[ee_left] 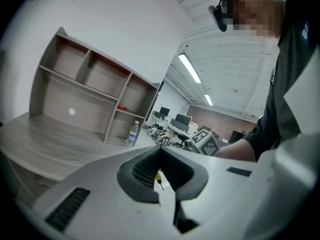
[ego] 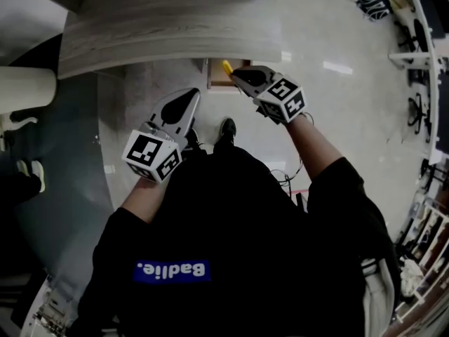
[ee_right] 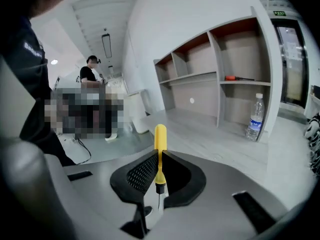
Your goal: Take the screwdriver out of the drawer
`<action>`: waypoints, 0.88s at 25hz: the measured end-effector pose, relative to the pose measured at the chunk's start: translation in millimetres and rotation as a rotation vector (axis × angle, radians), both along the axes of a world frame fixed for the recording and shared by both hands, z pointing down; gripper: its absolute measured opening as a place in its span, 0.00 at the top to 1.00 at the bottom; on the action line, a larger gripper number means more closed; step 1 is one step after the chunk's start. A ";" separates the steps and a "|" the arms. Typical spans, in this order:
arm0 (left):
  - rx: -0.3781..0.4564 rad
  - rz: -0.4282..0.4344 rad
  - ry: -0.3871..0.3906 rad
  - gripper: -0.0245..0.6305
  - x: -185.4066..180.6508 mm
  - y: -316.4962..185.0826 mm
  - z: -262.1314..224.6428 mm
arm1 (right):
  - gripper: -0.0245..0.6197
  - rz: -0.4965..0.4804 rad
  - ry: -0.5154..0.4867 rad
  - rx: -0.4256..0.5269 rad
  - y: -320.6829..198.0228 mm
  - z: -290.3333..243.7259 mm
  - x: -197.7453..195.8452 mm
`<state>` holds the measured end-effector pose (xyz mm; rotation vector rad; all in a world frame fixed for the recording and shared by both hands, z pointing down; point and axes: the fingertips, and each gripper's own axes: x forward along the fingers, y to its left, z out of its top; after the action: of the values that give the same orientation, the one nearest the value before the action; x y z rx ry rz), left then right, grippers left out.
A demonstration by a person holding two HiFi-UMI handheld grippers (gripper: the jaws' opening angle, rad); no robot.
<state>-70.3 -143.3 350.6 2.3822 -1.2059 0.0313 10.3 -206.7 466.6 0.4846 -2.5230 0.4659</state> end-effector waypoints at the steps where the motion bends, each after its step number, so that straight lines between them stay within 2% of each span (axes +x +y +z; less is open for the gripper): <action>1: 0.004 0.005 0.000 0.97 1.8 0.0 -1.9 | 0.89 0.011 -0.023 -0.002 1.6 -9.8 1.4; 9: 0.024 0.054 0.001 0.97 29.0 0.6 -17.4 | 0.89 0.066 -0.203 0.025 19.2 -85.1 14.6; 16: 0.057 0.100 -0.007 0.97 51.0 -0.2 -30.8 | 0.89 0.103 -0.297 0.070 28.2 -124.0 28.6; 22: 0.073 0.121 -0.010 0.97 66.2 1.1 -39.4 | 0.89 0.113 -0.333 0.093 35.3 -144.2 38.7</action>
<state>-4.0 -142.2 311.2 2.5191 -1.0832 0.0388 49.0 -171.4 322.4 0.6323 -2.8574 0.5085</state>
